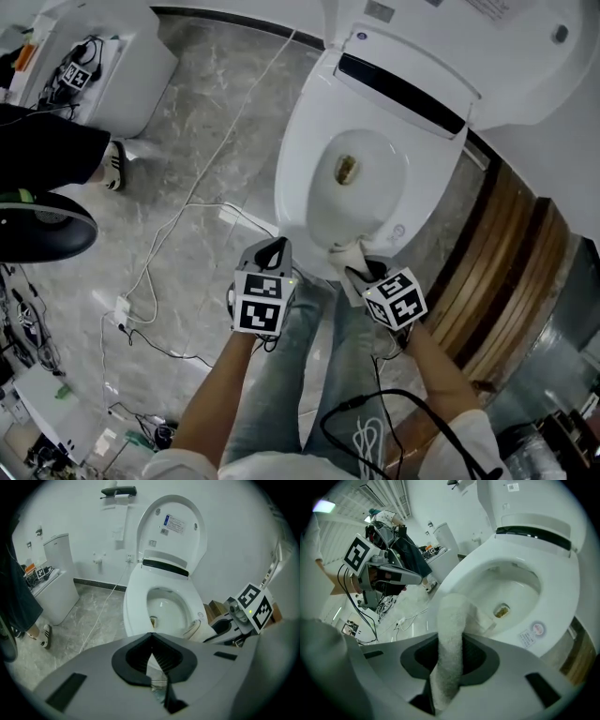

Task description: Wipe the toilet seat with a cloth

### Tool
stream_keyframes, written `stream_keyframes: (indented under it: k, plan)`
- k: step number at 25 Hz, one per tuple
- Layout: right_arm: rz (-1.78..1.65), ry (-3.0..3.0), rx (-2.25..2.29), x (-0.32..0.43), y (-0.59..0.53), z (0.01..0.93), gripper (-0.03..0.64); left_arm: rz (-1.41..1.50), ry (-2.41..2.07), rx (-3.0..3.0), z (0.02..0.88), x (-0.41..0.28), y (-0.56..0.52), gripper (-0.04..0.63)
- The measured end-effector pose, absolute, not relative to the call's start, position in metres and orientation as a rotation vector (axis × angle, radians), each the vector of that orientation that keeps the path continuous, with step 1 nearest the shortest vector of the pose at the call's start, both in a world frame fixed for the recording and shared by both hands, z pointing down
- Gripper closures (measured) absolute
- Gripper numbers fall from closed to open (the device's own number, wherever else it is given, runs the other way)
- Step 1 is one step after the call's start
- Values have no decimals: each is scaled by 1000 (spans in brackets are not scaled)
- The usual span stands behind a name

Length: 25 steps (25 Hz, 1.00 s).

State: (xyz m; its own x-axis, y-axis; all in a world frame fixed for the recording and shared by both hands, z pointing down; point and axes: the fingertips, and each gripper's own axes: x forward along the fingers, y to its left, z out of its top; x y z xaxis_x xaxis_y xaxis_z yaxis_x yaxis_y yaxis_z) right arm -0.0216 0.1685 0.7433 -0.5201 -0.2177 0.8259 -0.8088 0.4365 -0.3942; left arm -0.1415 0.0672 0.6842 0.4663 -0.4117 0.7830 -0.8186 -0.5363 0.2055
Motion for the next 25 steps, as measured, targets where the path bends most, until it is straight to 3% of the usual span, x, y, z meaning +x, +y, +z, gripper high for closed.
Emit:
stream_keyframes:
  k: [25]
  plan:
    - [1088,-2060,761,-128,117,745,515,814,-1149,2011,693,-203,59,584]
